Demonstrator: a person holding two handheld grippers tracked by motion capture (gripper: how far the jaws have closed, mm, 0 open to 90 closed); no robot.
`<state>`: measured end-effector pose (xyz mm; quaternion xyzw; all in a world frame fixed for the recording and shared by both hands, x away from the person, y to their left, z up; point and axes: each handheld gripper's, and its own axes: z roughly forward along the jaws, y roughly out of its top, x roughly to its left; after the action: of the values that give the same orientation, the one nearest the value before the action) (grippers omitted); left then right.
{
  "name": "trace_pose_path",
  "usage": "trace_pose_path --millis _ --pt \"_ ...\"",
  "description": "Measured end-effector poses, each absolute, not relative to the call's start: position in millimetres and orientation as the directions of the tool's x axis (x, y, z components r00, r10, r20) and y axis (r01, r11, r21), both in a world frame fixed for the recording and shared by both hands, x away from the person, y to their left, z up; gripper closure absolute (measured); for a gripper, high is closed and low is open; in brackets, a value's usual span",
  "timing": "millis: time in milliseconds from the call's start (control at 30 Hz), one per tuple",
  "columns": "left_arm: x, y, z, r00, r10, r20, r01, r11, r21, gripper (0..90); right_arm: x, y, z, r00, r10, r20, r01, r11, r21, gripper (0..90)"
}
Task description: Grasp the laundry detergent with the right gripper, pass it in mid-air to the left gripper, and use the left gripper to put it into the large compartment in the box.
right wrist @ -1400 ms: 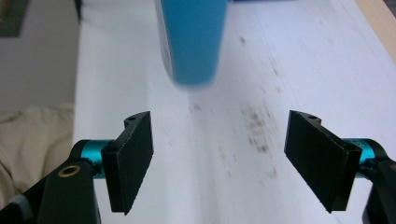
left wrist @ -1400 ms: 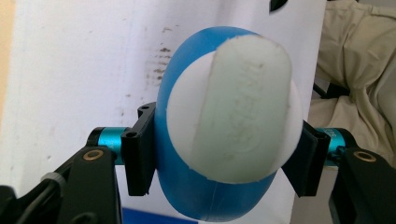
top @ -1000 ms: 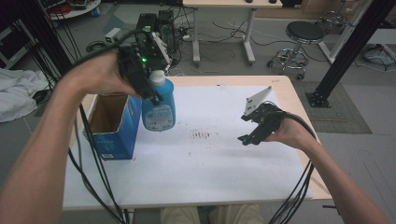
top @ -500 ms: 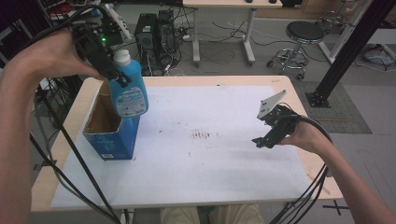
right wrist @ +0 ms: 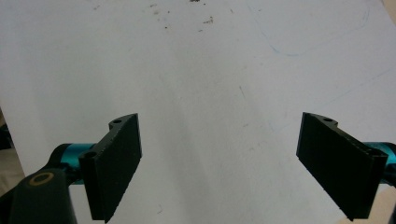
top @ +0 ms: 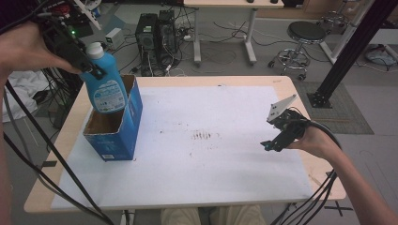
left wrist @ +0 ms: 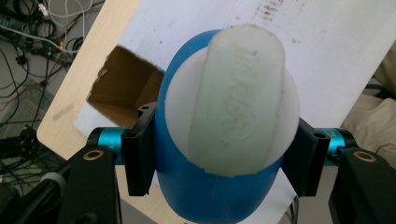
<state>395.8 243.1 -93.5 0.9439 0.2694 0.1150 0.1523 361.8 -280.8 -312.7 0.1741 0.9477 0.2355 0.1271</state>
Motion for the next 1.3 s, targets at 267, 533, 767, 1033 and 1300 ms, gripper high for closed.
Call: trace_pose_path --millis 267,533,767,1033,1300 --pt "404.0 254.1 -106.6 0.819 0.56 0.122 0.497 -0.8 0.337 37.4 361.7 -285.0 -318.8 -0.901 0.405 -0.155 0.288 0.827 0.483 13.4" --pt "411.0 258.9 -132.3 0.816 0.567 0.11 0.515 -0.801 0.305 37.3 361.6 -281.3 -324.9 -0.899 0.408 -0.157 0.292 0.829 0.477 13.4" --pt "415.3 264.0 -158.3 0.816 0.572 0.086 0.528 -0.797 0.293 37.4 359.7 -278.6 -329.8 -0.899 0.409 -0.156 0.299 0.834 0.464 13.4" --pt "418.1 265.5 -198.2 0.821 0.566 0.07 0.53 -0.803 0.271 37.3 358.8 -277.3 -332.8 -0.9 0.409 -0.153 0.302 0.836 0.458 13.4" --pt "421.2 265.3 -240.0 0.839 0.541 0.054 0.517 -0.826 0.225 37.4 357.1 -275.2 -334.9 -0.9 0.409 -0.153 0.304 0.838 0.454 13.4"
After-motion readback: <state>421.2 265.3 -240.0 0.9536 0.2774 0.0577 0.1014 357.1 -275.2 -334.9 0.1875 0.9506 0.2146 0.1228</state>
